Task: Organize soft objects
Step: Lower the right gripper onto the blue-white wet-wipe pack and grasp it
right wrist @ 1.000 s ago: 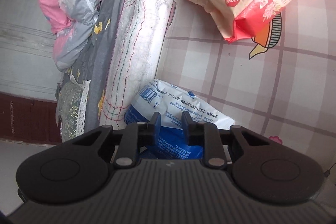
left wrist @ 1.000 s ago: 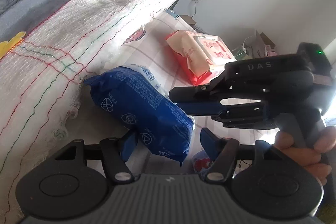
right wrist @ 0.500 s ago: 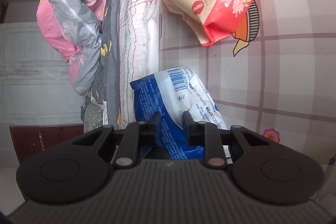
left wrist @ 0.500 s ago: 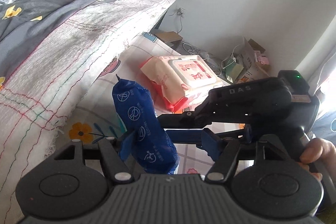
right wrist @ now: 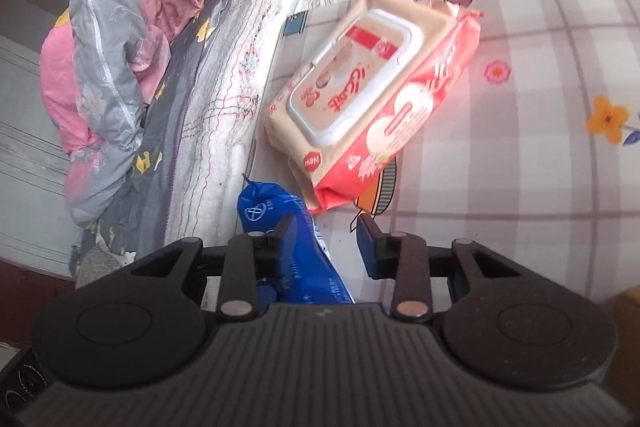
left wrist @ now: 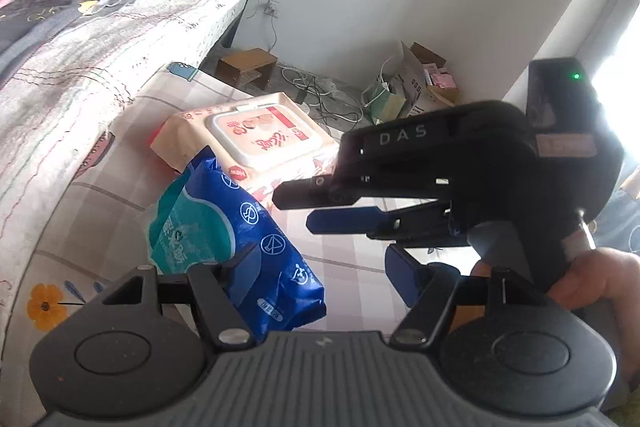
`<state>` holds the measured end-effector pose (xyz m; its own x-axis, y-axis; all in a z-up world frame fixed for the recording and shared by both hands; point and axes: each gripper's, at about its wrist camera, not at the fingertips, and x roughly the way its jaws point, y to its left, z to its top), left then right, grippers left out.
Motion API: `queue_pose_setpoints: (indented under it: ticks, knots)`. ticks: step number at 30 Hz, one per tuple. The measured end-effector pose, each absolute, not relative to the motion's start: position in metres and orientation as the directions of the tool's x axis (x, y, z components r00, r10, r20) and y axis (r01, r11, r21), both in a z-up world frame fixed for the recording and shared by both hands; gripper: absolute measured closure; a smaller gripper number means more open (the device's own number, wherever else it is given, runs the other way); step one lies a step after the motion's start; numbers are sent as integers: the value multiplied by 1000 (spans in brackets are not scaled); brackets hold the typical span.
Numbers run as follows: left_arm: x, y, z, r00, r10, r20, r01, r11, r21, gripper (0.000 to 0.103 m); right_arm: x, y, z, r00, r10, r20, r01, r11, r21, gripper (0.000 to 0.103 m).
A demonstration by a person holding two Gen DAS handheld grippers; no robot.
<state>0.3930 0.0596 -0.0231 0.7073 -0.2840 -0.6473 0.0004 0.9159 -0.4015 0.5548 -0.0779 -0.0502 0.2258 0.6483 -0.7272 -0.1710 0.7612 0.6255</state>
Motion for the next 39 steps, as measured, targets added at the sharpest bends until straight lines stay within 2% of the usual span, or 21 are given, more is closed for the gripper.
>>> queue_pose_setpoints:
  ticks: [5,7,10,14,20,27,29,31,37,39]
  knots:
    - [387,57,-23,706,-296,-644,22,918,-397,31,560,-83,-42,264,618,-741,-213,786,580,68]
    - [376,64,-17,712,-271,-648,18,929,-369,27,562,-84,-45,251,620,-744,-210,785,583,67]
    - [371,76,-17,659,-194,-727,-48,954,-297,27,562,-80,-50,228,623,-748,-223,782,582,62]
    - [370,103,-36,576,-212,-790,-128,930,-343,28,557,-64,-59,177,626,-759,-253,775,580,59]
    - [364,122,-50,539,-241,-807,-167,909,-382,30,551,-40,-80,125,632,-764,-198,771,605,57]
    - [359,129,-52,521,-178,-835,-204,924,-324,29,551,-19,-99,85,664,-743,-123,747,653,57]
    - [358,132,-56,498,-165,-851,-215,928,-306,28,549,-13,-97,62,676,-735,-158,733,661,52]
    - [357,134,-60,479,-187,-858,-215,922,-321,28,550,-9,-92,43,683,-729,-208,720,662,41]
    - [365,129,-68,487,-242,-839,-207,902,-380,28,551,7,-85,48,646,-762,-365,721,589,27]
    - [371,126,-70,491,-235,-839,-207,904,-374,27,552,10,-86,32,650,-759,-385,709,591,27]
